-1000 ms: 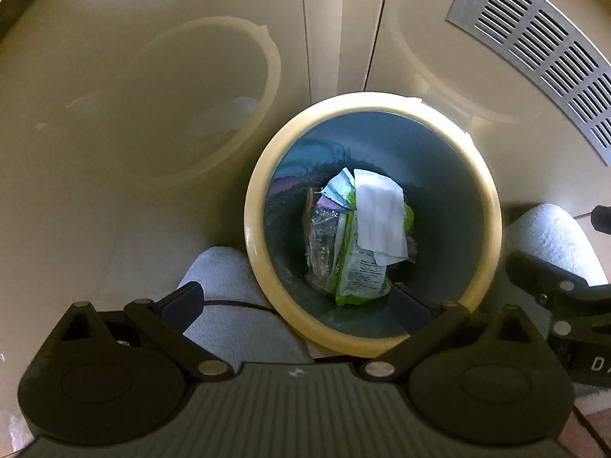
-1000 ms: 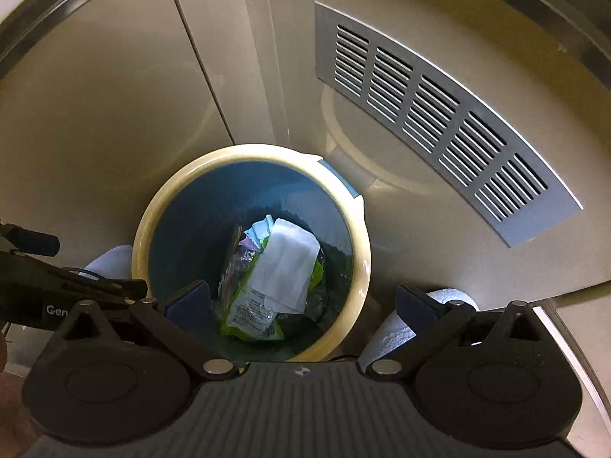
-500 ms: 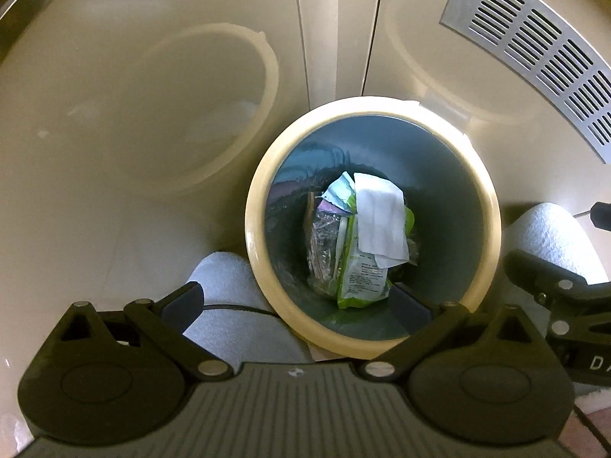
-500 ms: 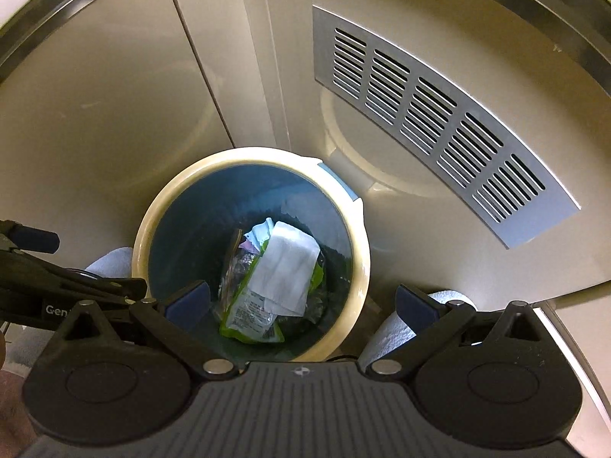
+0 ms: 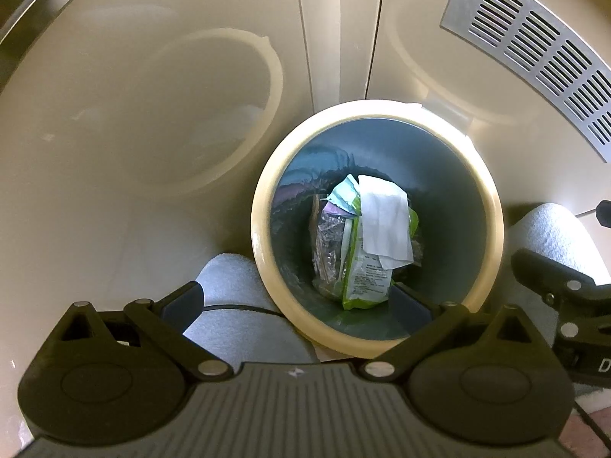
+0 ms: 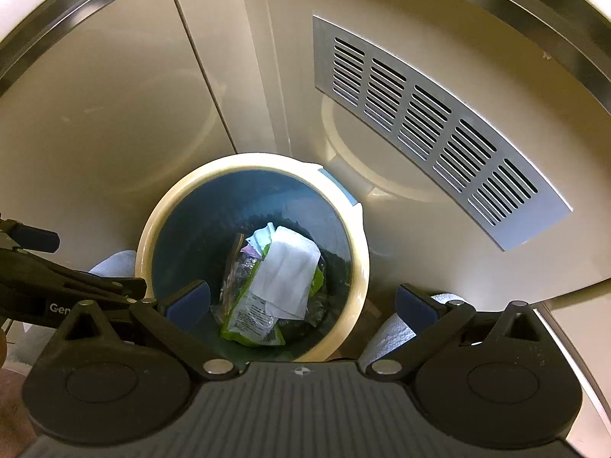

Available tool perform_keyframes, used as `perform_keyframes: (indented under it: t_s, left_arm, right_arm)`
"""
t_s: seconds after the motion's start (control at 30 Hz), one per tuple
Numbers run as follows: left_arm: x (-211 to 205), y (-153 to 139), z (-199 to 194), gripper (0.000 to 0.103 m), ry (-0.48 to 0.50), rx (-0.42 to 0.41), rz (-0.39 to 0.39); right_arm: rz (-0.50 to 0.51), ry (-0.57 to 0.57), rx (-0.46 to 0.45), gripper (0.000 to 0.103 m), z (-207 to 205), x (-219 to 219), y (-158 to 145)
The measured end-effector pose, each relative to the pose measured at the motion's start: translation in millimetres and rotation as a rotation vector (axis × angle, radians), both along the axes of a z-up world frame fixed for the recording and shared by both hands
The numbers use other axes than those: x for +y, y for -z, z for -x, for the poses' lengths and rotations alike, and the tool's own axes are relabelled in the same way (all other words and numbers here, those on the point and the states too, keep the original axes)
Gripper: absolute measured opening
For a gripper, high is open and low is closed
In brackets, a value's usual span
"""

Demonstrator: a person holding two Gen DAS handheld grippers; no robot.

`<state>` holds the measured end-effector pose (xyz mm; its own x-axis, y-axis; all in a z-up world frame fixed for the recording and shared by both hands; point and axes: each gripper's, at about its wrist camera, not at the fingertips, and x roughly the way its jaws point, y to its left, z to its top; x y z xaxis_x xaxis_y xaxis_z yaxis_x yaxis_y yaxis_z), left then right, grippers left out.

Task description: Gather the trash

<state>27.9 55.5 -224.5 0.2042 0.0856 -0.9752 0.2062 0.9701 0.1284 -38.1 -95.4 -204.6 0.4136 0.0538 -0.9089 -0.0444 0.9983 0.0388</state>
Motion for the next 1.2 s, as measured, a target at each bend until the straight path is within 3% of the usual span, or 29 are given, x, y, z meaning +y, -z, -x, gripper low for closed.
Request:
perform_keyframes:
  t_s: [1.2]
  left_arm:
    - [-0.5, -0.3, 1.3, 0.103, 0.008, -0.003, -0.005]
  right_arm:
    - [-0.006, 0.005, -0.004, 0.103, 1.8, -0.5, -0.5]
